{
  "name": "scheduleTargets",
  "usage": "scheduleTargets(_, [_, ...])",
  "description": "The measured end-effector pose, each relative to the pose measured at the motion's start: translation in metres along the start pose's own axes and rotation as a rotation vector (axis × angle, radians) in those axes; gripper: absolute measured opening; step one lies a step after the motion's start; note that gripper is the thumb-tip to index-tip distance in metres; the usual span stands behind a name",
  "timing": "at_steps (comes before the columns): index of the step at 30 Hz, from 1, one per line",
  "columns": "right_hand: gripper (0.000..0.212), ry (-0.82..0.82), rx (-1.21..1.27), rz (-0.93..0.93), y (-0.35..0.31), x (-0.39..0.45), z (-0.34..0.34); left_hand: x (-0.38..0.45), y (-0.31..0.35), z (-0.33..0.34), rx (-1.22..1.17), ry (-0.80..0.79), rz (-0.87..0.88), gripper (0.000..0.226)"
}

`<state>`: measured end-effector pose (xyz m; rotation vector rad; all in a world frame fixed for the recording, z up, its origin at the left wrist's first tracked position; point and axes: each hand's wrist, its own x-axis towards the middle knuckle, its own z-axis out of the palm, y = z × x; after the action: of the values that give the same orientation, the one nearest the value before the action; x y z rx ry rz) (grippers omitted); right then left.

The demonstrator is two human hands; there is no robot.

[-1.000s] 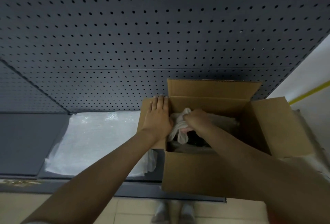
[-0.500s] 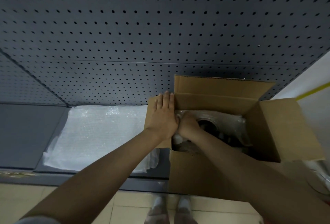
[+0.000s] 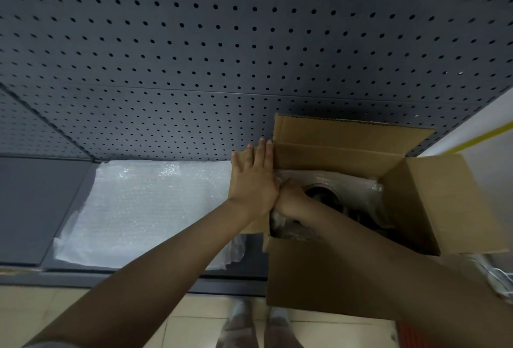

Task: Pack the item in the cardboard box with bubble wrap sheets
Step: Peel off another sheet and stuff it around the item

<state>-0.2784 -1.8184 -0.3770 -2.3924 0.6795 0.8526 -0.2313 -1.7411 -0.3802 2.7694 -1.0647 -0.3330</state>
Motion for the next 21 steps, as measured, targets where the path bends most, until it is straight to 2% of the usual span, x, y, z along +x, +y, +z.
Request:
scheduleTargets(2, [0.044,-0.033,-0.010,0.045,0.000,0.003,0.003,0.000,0.000,0.000,-0.019,-0.002,0.003,0.074])
scheduleTargets(11, [0.042,-0.117,-0.080,0.005,0.005,0.010,0.002,0.002,-0.004,0.003,-0.059,0.004,0.016,0.076])
scheduleTargets(14, [0.044,-0.057,-0.005,0.003,0.003,0.003,0.001,0.002,-0.001,0.004,-0.062,0.020,0.015,0.073])
scheduleTargets(21, [0.039,-0.002,-0.090,-0.035,-0.002,-0.004,-0.001,0.003,0.002,0.005,-0.037,0.042,0.000,0.069])
